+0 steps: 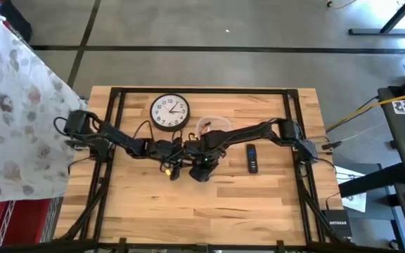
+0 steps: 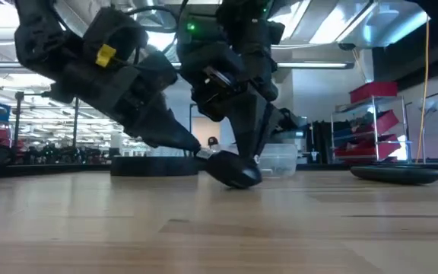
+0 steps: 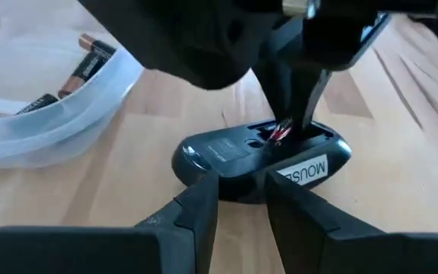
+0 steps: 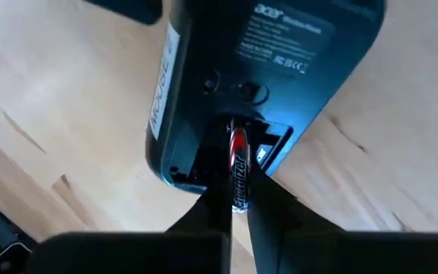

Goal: Insert battery
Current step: Insert the silver battery into the computer mouse

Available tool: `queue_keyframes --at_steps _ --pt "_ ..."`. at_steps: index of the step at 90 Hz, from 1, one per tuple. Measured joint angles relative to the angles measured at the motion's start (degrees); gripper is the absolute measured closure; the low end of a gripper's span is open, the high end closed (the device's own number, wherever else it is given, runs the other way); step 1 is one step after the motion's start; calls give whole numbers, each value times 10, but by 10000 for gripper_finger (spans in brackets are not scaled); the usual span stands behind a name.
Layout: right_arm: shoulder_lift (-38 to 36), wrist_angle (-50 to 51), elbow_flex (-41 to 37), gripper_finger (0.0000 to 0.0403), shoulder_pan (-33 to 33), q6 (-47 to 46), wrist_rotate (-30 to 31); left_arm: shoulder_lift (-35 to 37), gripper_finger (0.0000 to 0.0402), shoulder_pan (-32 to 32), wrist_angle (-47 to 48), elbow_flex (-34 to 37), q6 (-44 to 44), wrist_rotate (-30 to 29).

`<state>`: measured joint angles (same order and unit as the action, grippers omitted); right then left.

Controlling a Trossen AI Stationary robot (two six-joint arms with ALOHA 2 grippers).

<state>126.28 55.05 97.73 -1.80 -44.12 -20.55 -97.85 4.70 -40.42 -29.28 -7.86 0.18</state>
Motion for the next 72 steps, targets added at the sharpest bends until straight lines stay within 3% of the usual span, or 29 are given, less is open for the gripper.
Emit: queue_keyframes --at_steps 32,42,51,67,72 --pt "0 16 1 402 -2 10 -1 -2 306 47 -1 -1 -54 91" --pt "0 26 1 402 -1 15 0 1 306 70 -17 -2 -69 93" --pt "0 31 1 402 -1 21 -4 10 306 82 -17 -10 -65 46" --pt "0 33 1 402 0 21 -10 33 306 69 5 -26 -32 -118" --pt "0 36 1 402 0 22 -12 34 308 51 29 -38 -22 -133"
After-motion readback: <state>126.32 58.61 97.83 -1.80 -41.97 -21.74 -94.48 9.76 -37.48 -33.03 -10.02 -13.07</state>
